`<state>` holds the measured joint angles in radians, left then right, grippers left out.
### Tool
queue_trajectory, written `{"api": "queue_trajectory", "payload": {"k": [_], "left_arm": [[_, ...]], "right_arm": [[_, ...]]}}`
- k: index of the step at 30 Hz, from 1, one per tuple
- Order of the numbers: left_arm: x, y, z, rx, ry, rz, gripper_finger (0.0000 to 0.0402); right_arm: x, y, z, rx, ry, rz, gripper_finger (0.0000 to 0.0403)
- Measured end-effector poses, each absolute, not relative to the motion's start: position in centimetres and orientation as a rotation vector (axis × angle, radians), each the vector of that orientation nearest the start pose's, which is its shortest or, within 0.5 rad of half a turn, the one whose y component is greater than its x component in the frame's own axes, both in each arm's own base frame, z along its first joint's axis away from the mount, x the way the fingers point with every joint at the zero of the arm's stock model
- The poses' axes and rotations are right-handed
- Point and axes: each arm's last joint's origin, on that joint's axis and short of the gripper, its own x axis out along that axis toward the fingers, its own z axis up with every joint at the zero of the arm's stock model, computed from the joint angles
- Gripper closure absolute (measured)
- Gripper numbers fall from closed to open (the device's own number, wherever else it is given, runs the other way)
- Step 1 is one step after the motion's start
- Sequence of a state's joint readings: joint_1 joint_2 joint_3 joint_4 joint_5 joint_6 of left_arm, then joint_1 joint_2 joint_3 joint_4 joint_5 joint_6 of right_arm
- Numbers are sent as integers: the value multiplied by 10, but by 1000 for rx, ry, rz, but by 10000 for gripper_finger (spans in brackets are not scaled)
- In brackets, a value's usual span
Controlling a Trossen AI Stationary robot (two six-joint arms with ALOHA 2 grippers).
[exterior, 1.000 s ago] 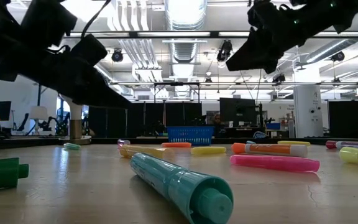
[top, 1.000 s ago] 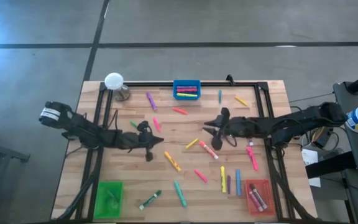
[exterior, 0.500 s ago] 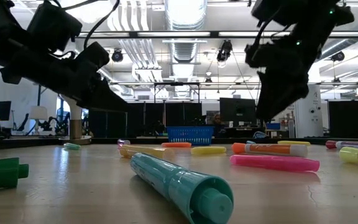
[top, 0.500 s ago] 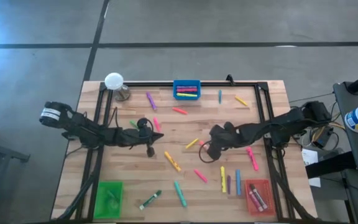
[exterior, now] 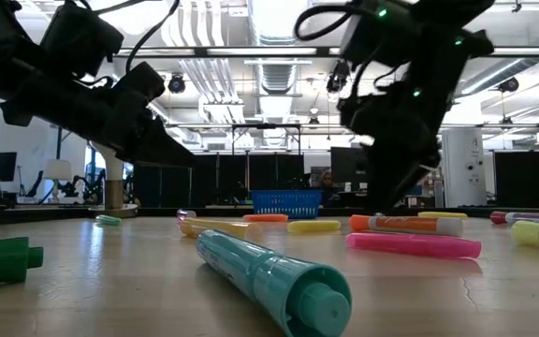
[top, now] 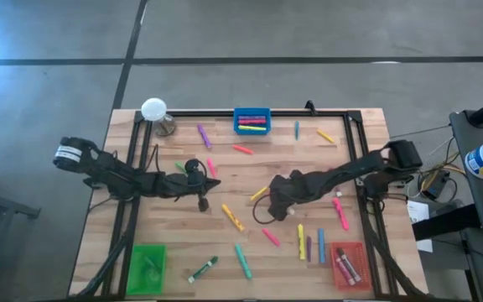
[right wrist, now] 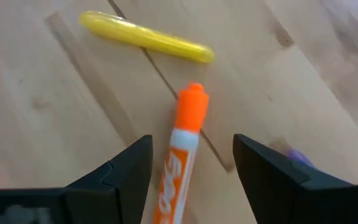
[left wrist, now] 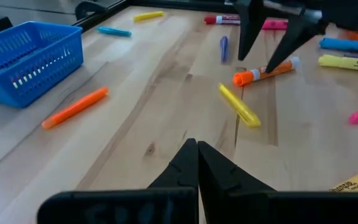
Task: Pick & Place Markers
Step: Put the orange marker into the orange bin
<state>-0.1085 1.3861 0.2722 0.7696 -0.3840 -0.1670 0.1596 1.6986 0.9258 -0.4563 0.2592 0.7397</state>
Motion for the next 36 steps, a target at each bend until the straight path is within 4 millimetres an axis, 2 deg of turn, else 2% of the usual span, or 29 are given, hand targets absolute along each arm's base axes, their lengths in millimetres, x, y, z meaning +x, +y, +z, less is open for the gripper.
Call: {"api": "queue_trajectory", "payload": {"k": [7, 13, 19, 23, 31, 36], "left_arm": [[222, -13, 136, -117, 317, 308, 401], [221, -13, 135, -115, 326, 310, 401], [218, -13, 132, -126, 337, 314, 401], [217, -13, 131, -135, 344, 317, 401], [217, -13, 131, -138, 344, 317, 401], [217, -13, 131, -144, 344, 319, 402]], "right_arm": [[316, 34, 134, 391, 1170, -488, 232], [314, 35, 137, 396, 1194, -458, 294], [299, 33, 153, 400, 1221, -484, 357], [286, 38, 177, 431, 1204, -468, 378], [241, 63, 231, 533, 1130, -432, 389], [230, 71, 235, 508, 1044, -461, 372]]}}
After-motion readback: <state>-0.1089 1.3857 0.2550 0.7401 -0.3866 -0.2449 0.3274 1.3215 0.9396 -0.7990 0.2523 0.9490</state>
